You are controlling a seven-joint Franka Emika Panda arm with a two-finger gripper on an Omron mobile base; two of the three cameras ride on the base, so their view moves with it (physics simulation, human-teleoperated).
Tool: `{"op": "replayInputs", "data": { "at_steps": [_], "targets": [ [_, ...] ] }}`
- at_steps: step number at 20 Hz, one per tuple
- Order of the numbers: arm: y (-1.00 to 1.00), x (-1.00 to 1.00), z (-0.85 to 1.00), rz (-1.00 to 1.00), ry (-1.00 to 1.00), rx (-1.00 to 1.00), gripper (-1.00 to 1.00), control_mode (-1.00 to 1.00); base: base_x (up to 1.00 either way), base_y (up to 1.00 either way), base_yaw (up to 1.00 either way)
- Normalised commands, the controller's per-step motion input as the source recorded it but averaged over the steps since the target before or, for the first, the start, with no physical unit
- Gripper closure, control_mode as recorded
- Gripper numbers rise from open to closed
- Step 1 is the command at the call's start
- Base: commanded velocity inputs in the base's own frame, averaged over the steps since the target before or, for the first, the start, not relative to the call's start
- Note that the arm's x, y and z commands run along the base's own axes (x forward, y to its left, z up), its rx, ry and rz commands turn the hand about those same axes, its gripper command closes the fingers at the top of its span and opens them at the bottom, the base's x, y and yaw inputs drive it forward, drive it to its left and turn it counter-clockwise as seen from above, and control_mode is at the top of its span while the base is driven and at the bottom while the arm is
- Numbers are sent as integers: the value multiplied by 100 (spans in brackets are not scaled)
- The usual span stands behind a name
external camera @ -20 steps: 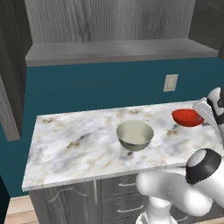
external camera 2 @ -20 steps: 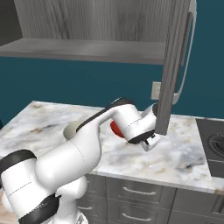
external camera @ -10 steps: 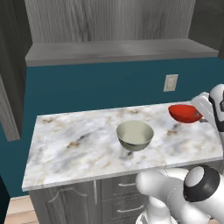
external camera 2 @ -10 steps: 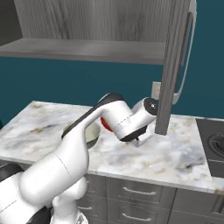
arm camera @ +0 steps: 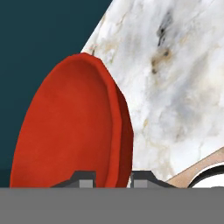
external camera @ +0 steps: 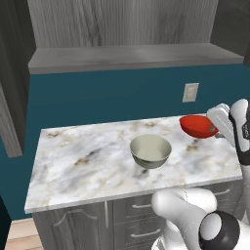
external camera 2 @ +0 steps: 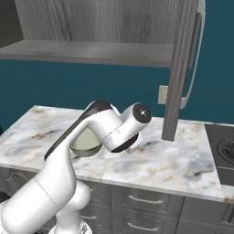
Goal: Pick up the bowls on the counter and stack them on top of one another in the open cabinet. Place the smaller bowl on top of the larger bowl.
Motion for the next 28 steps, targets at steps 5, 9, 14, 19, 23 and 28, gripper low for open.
{"op": "replayInputs", "data": {
  "at_steps": [5,9,14,19,23,28],
  "targets": [
    [31,-18,30,0,-2,2,100,-100,0,0,0],
    [32,-19,29,0,0,2,100,-100,0,0,0],
    [34,-24,19,0,0,0,100,-100,0,0,0],
    [33,-32,5,0,0,0,100,-100,0,0,0],
    [38,-23,0,0,-1,0,100,-100,0,0,0],
    [46,-9,-4,0,-1,0,100,-100,0,0,0]
  ]
}}
